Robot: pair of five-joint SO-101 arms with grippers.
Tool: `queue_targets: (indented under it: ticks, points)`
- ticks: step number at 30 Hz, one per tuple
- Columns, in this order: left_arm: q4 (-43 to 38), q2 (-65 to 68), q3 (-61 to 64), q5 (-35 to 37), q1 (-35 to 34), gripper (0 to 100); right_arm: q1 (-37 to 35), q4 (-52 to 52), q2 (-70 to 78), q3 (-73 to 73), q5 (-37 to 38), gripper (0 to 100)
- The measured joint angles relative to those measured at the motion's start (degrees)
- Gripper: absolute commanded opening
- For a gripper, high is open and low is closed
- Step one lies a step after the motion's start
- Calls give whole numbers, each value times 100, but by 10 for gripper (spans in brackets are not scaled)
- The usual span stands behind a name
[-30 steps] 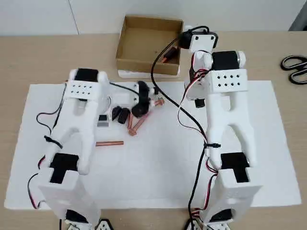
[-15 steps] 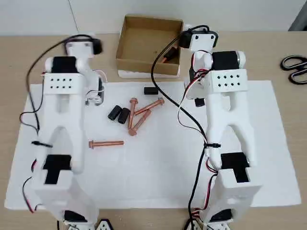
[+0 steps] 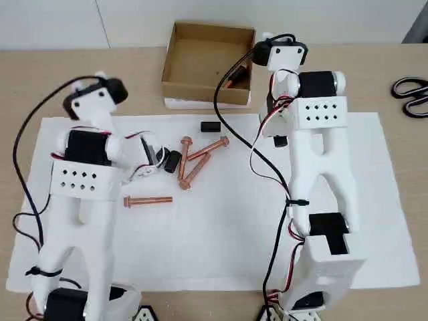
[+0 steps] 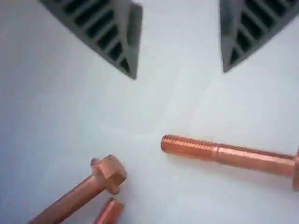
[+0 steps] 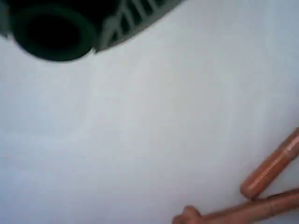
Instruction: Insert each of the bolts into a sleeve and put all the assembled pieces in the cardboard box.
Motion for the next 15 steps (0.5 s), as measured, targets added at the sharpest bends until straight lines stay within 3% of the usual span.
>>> queue_targets:
  ticks: [2, 9, 15]
  points:
    - [-281, -26, 466, 413, 0, 4, 0, 0, 0, 0, 0, 4]
    - [-1960, -35, 2215, 730, -440, 56, 0, 0, 0, 0, 0, 4]
    - [-2277, -35, 2699, 730, -484, 195, 0, 0, 0, 0, 0, 4]
